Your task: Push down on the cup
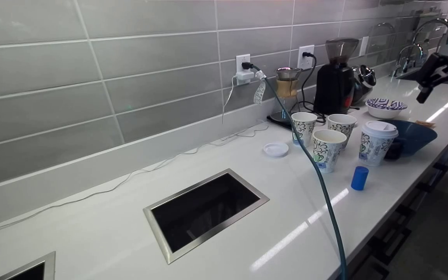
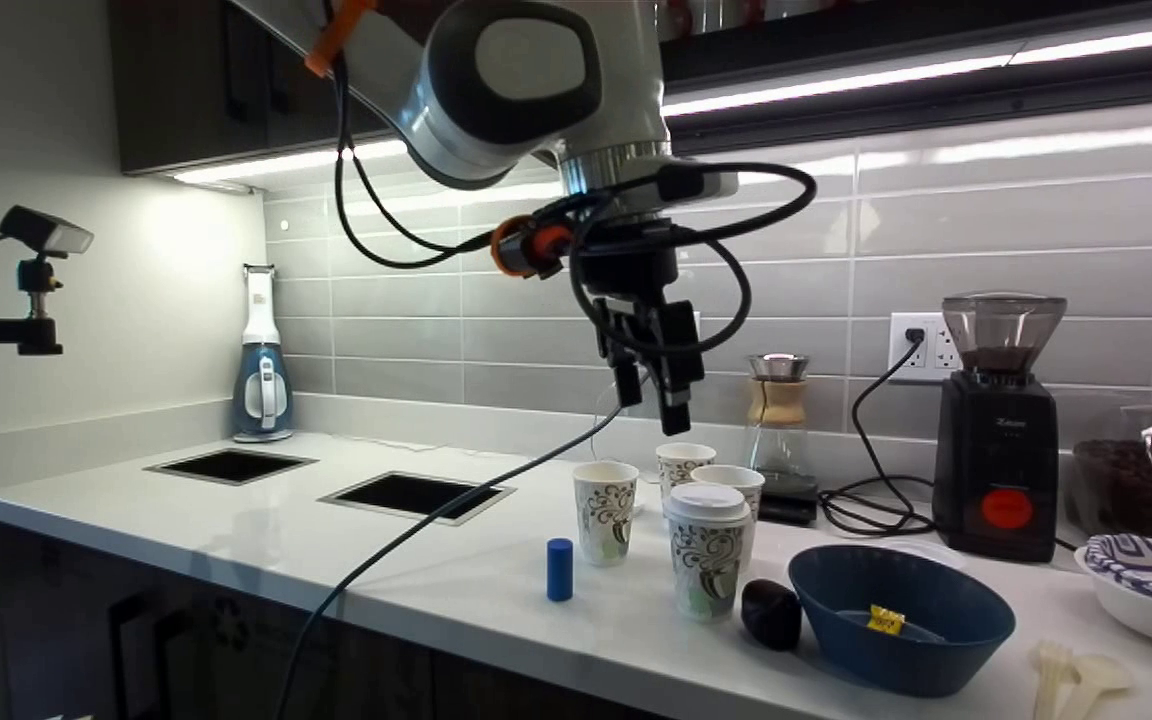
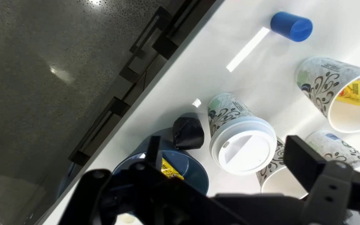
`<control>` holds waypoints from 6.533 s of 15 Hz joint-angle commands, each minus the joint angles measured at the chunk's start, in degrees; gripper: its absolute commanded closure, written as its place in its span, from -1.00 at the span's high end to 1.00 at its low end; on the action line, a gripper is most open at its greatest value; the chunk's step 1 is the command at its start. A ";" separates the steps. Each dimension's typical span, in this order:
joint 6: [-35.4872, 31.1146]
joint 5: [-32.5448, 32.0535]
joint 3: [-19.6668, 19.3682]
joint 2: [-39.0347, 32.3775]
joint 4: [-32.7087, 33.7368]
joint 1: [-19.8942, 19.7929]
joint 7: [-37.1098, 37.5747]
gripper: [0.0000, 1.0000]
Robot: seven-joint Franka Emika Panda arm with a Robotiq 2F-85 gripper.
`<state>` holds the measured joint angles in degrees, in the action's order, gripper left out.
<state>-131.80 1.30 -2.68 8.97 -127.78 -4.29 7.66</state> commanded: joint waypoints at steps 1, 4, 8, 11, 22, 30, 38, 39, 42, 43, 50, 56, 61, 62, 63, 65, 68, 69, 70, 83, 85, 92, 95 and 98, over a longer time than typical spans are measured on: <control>0.18 -0.10 0.95 -7.50 7.81 0.86 2.78 1.00; -0.58 0.13 1.06 -12.45 11.88 1.38 2.43 1.00; -1.65 0.49 1.09 -17.77 15.63 2.03 4.16 1.00; -2.09 0.63 1.29 -20.32 16.90 2.86 5.45 1.00; -0.96 0.02 1.07 -21.60 17.50 3.45 4.72 1.00; -0.61 -2.93 0.29 -25.15 20.81 4.62 6.99 1.00; 0.31 -2.79 0.38 -27.44 22.52 4.77 6.99 1.00; 0.61 -2.88 0.37 -27.58 22.58 4.89 7.12 1.00; 1.12 -3.07 0.29 -27.96 22.65 5.25 7.70 1.00; 1.24 -3.17 0.27 -28.01 22.63 5.36 7.85 1.00; 1.70 -3.47 0.02 -27.94 22.83 5.59 8.74 1.00; 2.34 -3.09 -0.31 -27.84 23.34 5.29 9.04 1.00; 4.31 -2.53 -0.24 -27.93 24.19 5.07 8.66 0.69; 4.49 -2.49 -0.22 -27.99 24.33 5.06 8.62 0.65; 4.55 -2.38 -0.18 -28.02 24.39 5.02 8.53 0.72; 4.58 -2.51 -0.23 -28.13 24.52 5.03 8.55 0.80; 4.46 -2.30 -0.18 -28.34 24.65 4.95 8.45 0.82; 4.49 -2.27 -0.17 -28.44 24.72 4.94 8.43 0.82; 4.48 -2.20 -0.15 -28.54 24.78 4.93 8.40 0.82; 4.31 -1.71 -0.08 -30.38 26.00 4.86 8.18 0.80; 4.25 -1.75 -0.07 -30.35 26.08 4.89 8.15 0.78; 4.30 -1.87 -0.14 -31.04 26.08 4.92 8.28 0.80; 4.27 -1.98 -0.17 -31.34 25.99 4.94 8.29 0.78; 4.22 -2.14 -0.20 -31.63 25.90 5.01 8.39 0.74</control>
<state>-128.63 -0.91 -2.54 -20.45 -103.23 0.32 15.30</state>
